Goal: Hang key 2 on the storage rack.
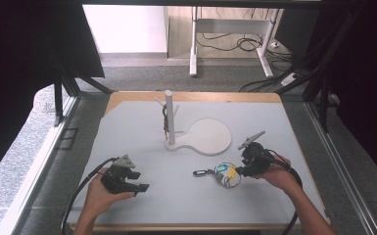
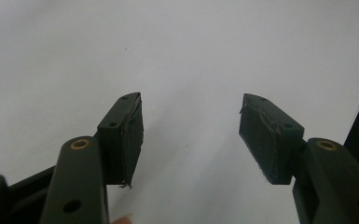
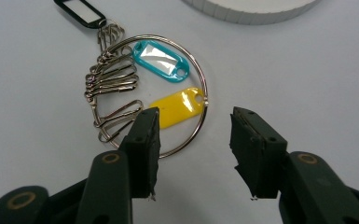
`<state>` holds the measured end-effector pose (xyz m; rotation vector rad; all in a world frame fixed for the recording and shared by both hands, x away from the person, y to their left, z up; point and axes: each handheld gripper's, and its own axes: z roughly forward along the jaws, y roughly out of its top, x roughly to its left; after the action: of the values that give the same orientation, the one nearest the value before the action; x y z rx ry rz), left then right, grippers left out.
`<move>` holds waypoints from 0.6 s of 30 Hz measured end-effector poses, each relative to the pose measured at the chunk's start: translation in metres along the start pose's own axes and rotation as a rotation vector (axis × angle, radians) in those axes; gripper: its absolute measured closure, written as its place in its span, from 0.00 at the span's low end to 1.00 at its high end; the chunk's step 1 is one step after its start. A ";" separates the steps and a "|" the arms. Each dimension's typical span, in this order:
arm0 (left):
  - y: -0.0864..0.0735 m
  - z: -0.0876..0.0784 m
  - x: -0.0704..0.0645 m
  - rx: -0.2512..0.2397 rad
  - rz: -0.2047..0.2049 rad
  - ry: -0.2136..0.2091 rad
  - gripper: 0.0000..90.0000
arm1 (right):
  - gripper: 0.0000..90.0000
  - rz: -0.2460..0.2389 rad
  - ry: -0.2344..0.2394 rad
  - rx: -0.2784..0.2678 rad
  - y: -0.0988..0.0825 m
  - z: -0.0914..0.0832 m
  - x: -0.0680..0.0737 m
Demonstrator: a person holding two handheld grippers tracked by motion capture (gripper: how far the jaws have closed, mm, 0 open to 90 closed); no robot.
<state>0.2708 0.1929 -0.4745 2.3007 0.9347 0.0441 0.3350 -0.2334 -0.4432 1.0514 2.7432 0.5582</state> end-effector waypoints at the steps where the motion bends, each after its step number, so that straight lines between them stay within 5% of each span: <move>1: 0.000 0.002 0.000 0.010 0.010 -0.004 0.45 | 0.63 -0.020 0.016 0.034 0.005 0.006 -0.003; 4: 0.000 0.003 -0.001 0.019 0.009 -0.010 0.44 | 0.65 -0.025 0.026 0.058 0.009 0.010 -0.005; 5: 0.000 0.000 -0.001 -0.002 0.004 -0.051 0.44 | 0.66 -0.030 0.032 0.078 0.013 0.013 -0.007; 7: 0.000 -0.005 -0.001 -0.020 0.009 -0.062 0.44 | 0.67 -0.036 0.037 0.082 0.017 0.016 -0.009; 18: -0.002 -0.009 -0.001 -0.028 -0.012 -0.049 0.44 | 0.73 -0.064 0.043 0.160 0.031 0.040 -0.012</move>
<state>0.2666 0.1984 -0.4679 2.2606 0.9170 -0.0047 0.3737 -0.2081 -0.4680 0.9909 2.8876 0.3607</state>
